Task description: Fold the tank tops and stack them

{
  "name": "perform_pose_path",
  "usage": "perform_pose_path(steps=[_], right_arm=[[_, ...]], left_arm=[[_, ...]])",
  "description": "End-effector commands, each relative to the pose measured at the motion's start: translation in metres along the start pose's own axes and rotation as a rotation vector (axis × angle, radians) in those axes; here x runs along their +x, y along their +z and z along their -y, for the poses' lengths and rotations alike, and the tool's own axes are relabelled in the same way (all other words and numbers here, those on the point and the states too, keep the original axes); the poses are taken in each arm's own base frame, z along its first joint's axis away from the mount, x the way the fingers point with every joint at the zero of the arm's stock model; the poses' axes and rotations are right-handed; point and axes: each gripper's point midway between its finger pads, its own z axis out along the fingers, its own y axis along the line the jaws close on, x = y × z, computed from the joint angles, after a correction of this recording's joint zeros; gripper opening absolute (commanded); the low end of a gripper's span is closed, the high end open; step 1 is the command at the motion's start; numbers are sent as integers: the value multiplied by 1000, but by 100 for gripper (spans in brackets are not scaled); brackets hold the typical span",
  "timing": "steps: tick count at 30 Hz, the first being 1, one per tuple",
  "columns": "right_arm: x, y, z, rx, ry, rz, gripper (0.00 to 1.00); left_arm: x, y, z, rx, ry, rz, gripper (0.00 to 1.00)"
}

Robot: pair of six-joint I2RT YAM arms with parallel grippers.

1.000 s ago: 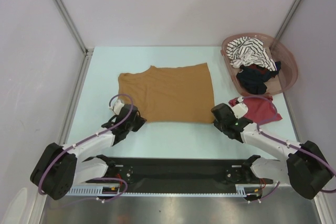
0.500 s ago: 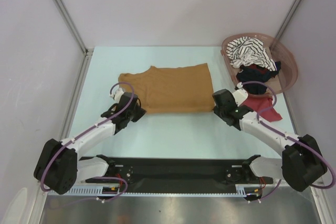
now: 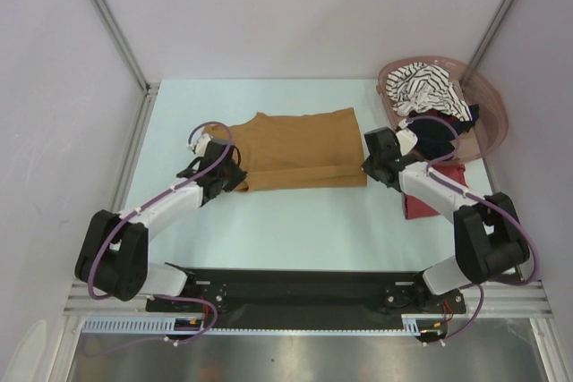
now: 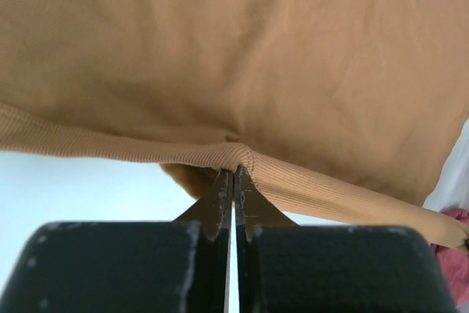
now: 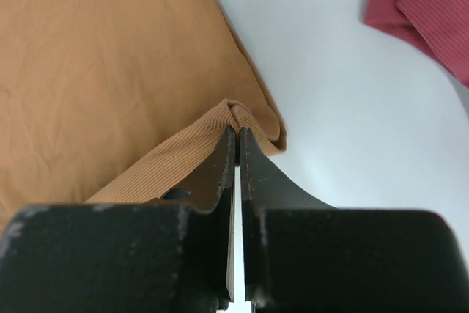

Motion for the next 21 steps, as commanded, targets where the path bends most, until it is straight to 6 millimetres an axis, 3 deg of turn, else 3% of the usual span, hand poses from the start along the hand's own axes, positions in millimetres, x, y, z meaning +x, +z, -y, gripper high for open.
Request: perform_pose_path(steps=[1, 4, 8, 21], right_arm=[[-18, 14, -16, -23, -23, 16, 0], [-24, 20, -28, -35, -52, 22, 0], [-27, 35, -28, 15, -71, 16, 0], [-48, 60, -38, 47, -53, 29, 0]], left_arm=[[-25, 5, 15, 17, 16, 44, 0], [-31, 12, 19, 7, 23, 46, 0], [-35, 22, 23, 6, 24, 44, 0], [-55, 54, 33, -39, 33, 43, 0]])
